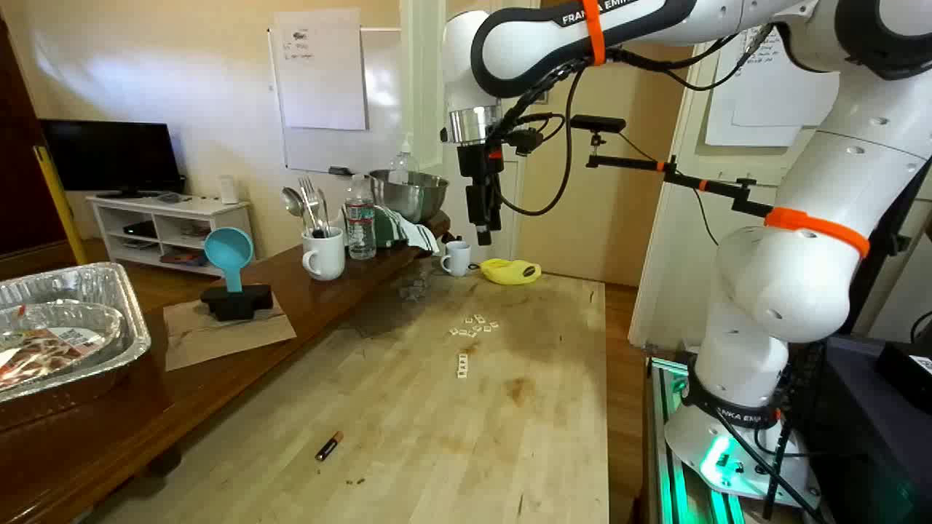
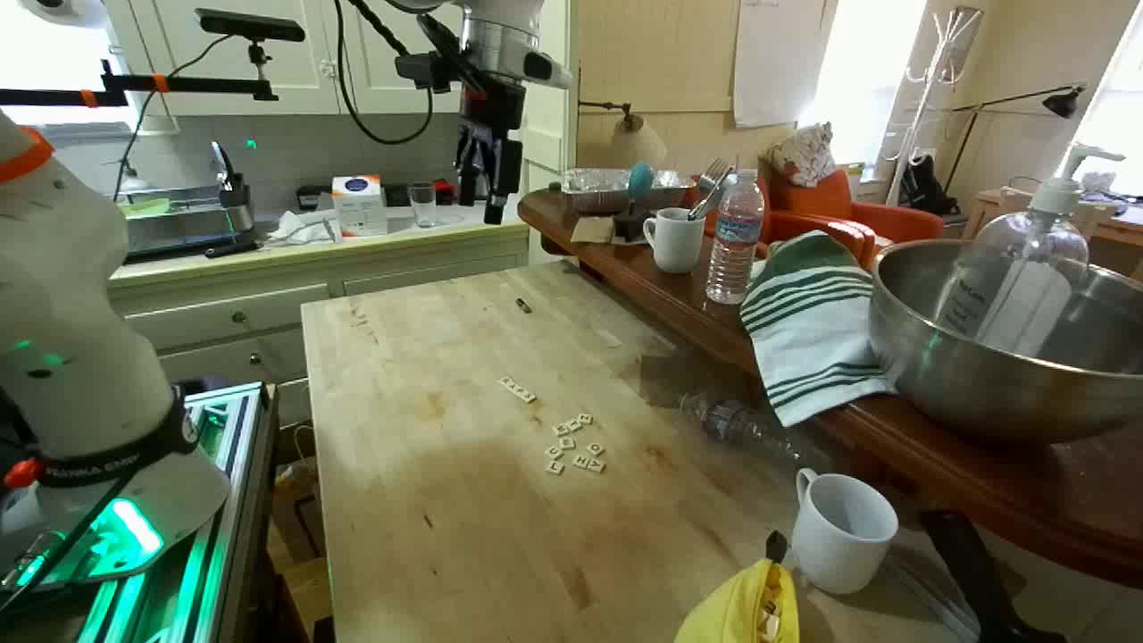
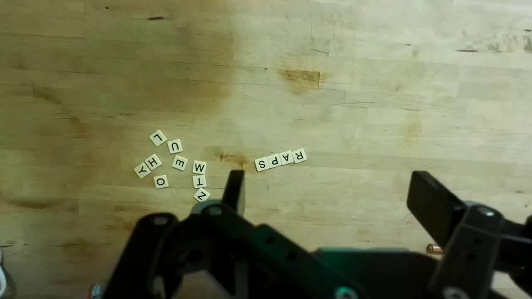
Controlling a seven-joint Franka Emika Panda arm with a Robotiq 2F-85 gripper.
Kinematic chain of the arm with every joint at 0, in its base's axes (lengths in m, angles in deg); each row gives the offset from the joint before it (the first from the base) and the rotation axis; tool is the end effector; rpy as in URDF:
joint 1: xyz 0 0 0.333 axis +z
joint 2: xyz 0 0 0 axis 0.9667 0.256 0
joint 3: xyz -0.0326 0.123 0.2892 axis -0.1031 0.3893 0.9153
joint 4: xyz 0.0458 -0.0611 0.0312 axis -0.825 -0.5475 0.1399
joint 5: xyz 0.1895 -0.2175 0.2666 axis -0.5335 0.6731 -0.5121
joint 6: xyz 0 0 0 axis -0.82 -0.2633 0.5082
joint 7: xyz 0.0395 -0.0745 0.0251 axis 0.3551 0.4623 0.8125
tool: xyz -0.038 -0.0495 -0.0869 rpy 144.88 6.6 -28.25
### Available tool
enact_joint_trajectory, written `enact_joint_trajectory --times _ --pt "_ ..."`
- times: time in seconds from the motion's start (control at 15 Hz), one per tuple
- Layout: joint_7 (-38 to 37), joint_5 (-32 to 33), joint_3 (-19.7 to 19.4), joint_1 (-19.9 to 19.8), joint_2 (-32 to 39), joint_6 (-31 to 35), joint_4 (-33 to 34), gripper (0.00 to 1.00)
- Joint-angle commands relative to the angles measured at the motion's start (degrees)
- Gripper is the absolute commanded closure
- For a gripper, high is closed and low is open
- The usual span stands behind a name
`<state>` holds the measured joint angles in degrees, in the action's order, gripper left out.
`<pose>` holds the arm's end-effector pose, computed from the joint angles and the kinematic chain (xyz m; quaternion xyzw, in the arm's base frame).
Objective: Push the last word tile in the sequence to the right
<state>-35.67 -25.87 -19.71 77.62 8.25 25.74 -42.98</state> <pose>0.4524 0.0228 0.4934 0.9934 0.0722 -0.0885 0.0086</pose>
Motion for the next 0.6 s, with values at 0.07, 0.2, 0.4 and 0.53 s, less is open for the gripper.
enact_joint_trajectory --times 0.07,0.2,0.4,0.53 --pt "0.02 -0.04 0.17 -0.17 0.03 -0.12 0.11 0.00" --pt "0.02 -0.04 0.17 -0.17 0.03 -0.12 0.11 0.00" --pt "-0.54 1.03 0.32 -0.37 0.55 1.42 -1.96 0.00" --pt "0.20 1.45 0.27 -0.29 0.11 4.16 -5.20 0.00"
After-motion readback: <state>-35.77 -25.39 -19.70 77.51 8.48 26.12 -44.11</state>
